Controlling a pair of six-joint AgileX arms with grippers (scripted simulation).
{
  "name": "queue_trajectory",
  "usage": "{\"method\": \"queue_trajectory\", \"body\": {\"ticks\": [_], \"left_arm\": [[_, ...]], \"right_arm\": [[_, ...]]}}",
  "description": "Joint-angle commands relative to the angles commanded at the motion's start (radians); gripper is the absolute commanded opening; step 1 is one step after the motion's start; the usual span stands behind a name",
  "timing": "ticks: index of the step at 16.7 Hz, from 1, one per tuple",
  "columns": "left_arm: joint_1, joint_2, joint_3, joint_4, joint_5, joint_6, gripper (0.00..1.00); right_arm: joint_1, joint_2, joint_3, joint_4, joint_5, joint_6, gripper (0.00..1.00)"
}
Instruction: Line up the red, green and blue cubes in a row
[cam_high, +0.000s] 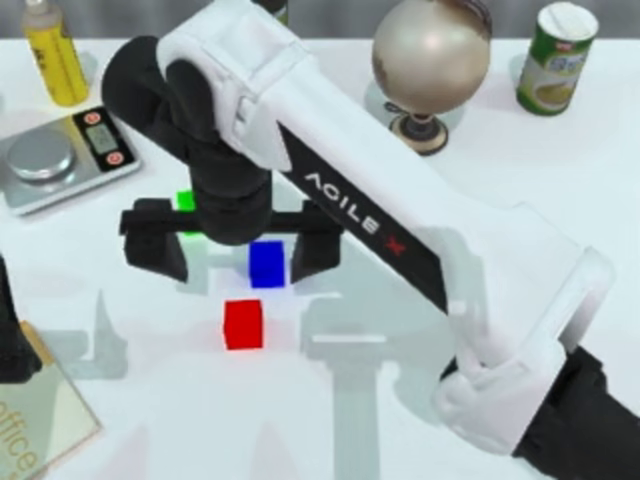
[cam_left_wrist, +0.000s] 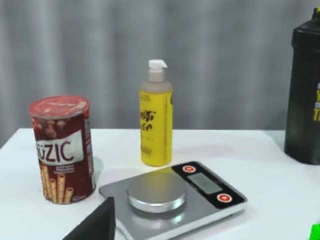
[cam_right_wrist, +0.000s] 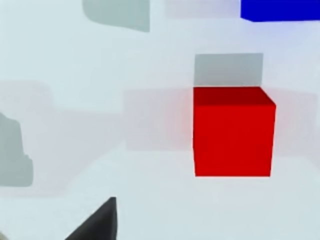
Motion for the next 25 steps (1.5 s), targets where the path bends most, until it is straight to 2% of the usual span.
{"method": "queue_trajectory", "body": {"ticks": [6, 11, 14, 19, 22, 25], "left_arm": [[-0.009, 0.042, 0.036, -0.027, 0.009, 0.016, 1.00], [-0.051, 0.267, 0.214, -0.176, 0.045, 0.102, 1.00], [-0.087, 0.481, 0.369, -0.319, 0.070, 0.185, 1.00], [-0.152, 0.950, 0.690, -0.621, 0.104, 0.364, 1.00], [-0.188, 1.263, 0.909, -0.812, 0.110, 0.487, 1.00], [-0.219, 1.569, 1.148, -0.988, 0.102, 0.614, 1.00]], "right_arm": [[-0.012, -0.053, -0.051, 0.022, 0.011, -0.021, 1.00], [-0.071, -0.355, -0.359, 0.164, 0.057, -0.121, 1.00], [-0.139, -0.649, -0.668, 0.307, 0.089, -0.211, 1.00], [-0.294, -1.252, -1.351, 0.618, 0.124, -0.391, 1.00], [-0.400, -1.621, -1.788, 0.822, 0.128, -0.501, 1.00], [-0.507, -1.952, -2.184, 1.028, 0.116, -0.603, 1.00]]}}
